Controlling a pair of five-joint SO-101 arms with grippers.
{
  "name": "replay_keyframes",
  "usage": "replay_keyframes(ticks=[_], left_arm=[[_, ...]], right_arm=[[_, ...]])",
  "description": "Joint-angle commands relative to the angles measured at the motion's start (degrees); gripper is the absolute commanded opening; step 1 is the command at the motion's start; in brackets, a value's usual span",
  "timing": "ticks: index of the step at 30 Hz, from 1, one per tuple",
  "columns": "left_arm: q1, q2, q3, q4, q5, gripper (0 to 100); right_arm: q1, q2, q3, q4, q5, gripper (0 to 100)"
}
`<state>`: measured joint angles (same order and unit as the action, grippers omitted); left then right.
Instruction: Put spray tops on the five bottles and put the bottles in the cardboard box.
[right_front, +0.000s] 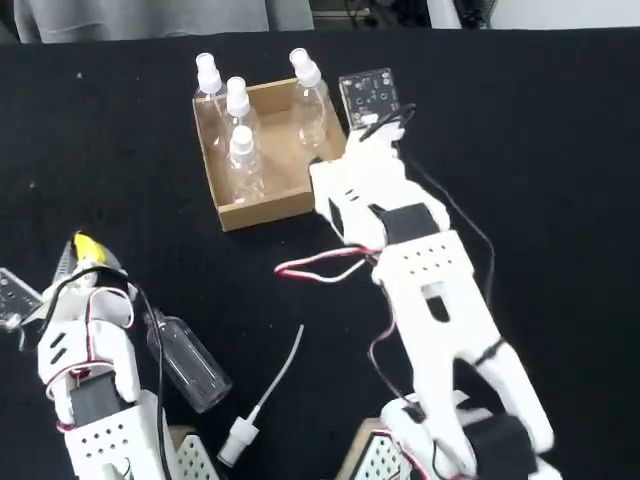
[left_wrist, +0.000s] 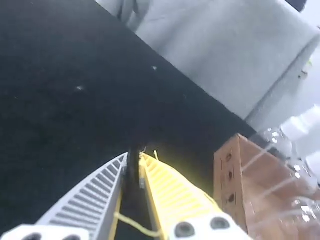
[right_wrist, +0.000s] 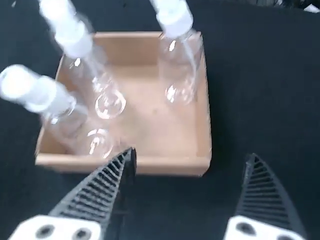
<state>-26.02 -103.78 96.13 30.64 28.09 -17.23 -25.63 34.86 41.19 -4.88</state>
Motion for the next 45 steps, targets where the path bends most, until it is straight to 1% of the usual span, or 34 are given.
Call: replay_keyframes(ticks=[1, 6, 13, 16, 20, 24, 31, 36, 40, 45], left_arm=[[-3.47, -0.62, 0.92, -2.02, -0.53, 3], [-8.92, -0.62, -0.4, -2.02, -0.44, 3], [-17.71, -0.62, -1.27, -2.2, -0.53, 3], [-20.7, -0.62, -0.66, -5.19, -0.53, 3], [-22.02, -0.62, -0.04, -6.07, -0.53, 3], [-24.57, -0.62, -0.22, -6.07, -0.53, 3], [-24.75, -0.62, -0.22, -6.07, -0.53, 3], [-25.1, -0.62, -0.13, -6.15, -0.53, 3], [-27.03, -0.62, -0.31, -6.15, -0.26, 3], [-27.47, -0.62, -0.31, -6.24, -0.26, 3]], right_arm=[[-3.78, -6.55, 1.63, 2.64, 0.62, 29.0], [-9.23, -11.47, 6.64, 2.73, 0.7, 29.0], [-17.85, -13.32, 9.98, 2.9, 0.26, 29.0], [-21.27, -13.32, 9.8, 4.22, 0.18, 29.0], [-26.11, -13.32, 9.71, 5.1, -3.43, 29.0], [-31.3, -13.05, 10.07, 5.27, -4.84, 29.0], [-38.59, -12.97, 9.19, 5.54, -9.14, 28.9], [-42.11, -12.88, 6.73, 5.98, -11.6, 28.9], [-45.01, -12.88, 6.46, 5.45, -11.96, 28.9], [-47.38, -12.88, 6.55, 5.45, -11.96, 28.9]])
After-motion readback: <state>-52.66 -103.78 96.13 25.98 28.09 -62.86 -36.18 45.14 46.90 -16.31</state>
